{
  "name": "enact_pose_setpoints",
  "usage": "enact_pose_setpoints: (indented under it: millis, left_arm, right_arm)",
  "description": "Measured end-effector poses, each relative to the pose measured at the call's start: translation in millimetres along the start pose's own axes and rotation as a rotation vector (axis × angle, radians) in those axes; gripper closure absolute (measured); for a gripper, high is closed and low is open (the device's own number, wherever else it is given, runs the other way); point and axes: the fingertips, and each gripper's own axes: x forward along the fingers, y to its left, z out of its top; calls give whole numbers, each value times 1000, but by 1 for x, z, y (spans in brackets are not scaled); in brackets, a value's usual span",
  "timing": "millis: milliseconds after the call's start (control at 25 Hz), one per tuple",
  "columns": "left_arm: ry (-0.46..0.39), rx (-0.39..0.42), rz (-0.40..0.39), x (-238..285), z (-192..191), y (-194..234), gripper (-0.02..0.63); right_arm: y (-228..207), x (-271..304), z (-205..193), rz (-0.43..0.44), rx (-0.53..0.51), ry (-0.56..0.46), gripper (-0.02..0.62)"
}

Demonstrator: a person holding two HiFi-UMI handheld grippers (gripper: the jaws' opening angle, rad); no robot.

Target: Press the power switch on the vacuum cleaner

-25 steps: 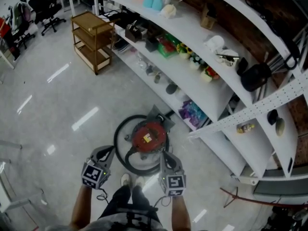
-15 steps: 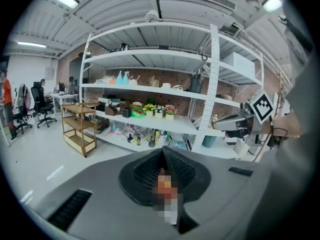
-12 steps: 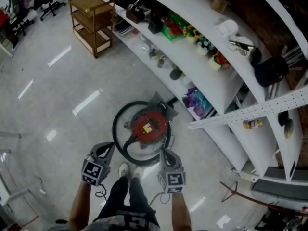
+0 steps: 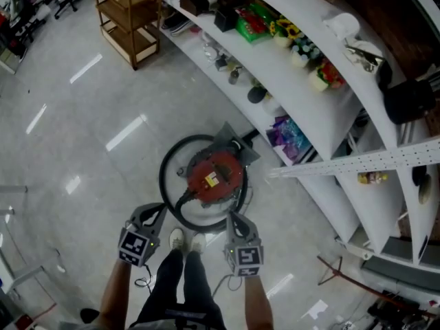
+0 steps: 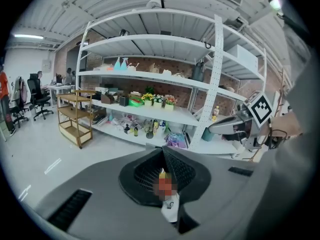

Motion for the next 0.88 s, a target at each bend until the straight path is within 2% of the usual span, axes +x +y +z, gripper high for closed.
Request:
enact_pose_setpoints:
  millis: [560,880]
  left_arm:
    - [64,-69,-20,54,-73,12,598]
    - [104,-74,-38,85,-119,18,598]
  right_arm:
    - [-10,70,-73,23,23,70,583]
    - [-19,112,-120,29,22,112,583]
